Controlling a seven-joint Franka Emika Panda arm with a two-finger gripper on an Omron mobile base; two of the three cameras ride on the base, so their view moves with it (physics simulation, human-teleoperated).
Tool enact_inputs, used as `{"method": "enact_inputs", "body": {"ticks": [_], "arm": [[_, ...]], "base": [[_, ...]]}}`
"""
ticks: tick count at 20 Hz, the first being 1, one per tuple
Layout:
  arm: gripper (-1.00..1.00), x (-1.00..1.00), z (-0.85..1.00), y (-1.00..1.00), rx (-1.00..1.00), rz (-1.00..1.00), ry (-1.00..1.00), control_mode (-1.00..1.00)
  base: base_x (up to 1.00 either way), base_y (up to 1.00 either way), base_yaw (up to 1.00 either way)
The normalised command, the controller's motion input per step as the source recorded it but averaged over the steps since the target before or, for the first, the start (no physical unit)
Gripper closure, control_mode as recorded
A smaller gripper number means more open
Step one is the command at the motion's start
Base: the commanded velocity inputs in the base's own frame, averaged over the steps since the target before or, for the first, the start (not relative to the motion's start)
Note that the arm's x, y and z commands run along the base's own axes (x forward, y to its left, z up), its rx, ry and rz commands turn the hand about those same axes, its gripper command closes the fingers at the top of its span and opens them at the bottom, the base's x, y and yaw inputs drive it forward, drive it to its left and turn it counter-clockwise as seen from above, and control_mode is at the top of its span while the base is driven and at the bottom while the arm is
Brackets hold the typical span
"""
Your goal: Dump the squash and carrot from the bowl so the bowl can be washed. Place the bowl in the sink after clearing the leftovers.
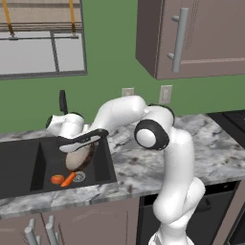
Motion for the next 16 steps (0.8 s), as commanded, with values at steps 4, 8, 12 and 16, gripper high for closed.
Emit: {"method": "enact_inputs", "body": {"ticks": [4,8,12,16], "arm": [[1.00,0.00,-0.44,0.13,0.12,0.00,0.00,-1.00],[1.00,0.00,-0.39,0.12,0.13,0.00,0.00,-1.00],[1.00,0.05,-0.17,0.07,0.16,-0.04,0.00,-1.00],[1.00,0.00,-0.31,0.19,0.18,-0.02,0.07,-1.00]], "base": [[0.00,0.00,0.00],[0.00,0.00,0.00],[0.00,0.00,0.00],[0.00,0.00,0.00]]}}
